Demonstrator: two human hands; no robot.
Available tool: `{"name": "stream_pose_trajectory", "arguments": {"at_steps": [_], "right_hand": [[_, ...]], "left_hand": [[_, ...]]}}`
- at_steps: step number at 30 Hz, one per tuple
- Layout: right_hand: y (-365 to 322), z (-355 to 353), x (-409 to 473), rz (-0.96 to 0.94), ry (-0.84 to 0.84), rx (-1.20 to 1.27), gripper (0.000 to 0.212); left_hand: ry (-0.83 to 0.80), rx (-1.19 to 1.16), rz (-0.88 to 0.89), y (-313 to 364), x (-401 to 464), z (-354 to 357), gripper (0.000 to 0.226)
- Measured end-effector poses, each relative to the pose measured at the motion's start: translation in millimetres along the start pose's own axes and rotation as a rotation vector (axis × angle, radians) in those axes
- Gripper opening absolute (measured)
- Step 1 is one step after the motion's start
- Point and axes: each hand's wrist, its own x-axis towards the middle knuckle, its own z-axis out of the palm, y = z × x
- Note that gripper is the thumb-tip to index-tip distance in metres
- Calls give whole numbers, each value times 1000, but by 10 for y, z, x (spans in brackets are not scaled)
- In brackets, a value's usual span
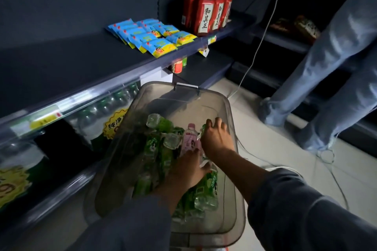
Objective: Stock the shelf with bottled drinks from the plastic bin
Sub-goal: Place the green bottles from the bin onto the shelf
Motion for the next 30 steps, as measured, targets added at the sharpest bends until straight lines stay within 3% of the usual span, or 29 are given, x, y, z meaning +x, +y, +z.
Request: {"name": "stream_pose_trajectory", "arguments": {"at_steps": [2,5,10,15,19,22,26,30], "right_hand": [[4,6,66,-3,-49,-31,46],[-1,27,144,11,-81,-75,43],[-34,88,200,46,-82,-123,45],[-37,115,246,67,-126,-128,53],[-33,48,286,66,-182,-97,52],[-42,24,290,79,-209,-95,59],[-74,88,203,61,-240,-125,67],[-111,173,79,29,-196,-123,63]], "left_hand": [[-4,-95,-13,-17,2,76,65],[-32,-190,-23,-40,-1,140,80],[-342,-546,-123,-121,11,43,98],[-421,-524,-231,-157,66,-75,97],[-441,-556,-251,-154,34,-206,64],[-406,-530,-261,-183,-13,-279,61],[-377,-569,-282,-243,-71,-380,35],[-327,-572,-254,-270,-148,-513,32]]}}
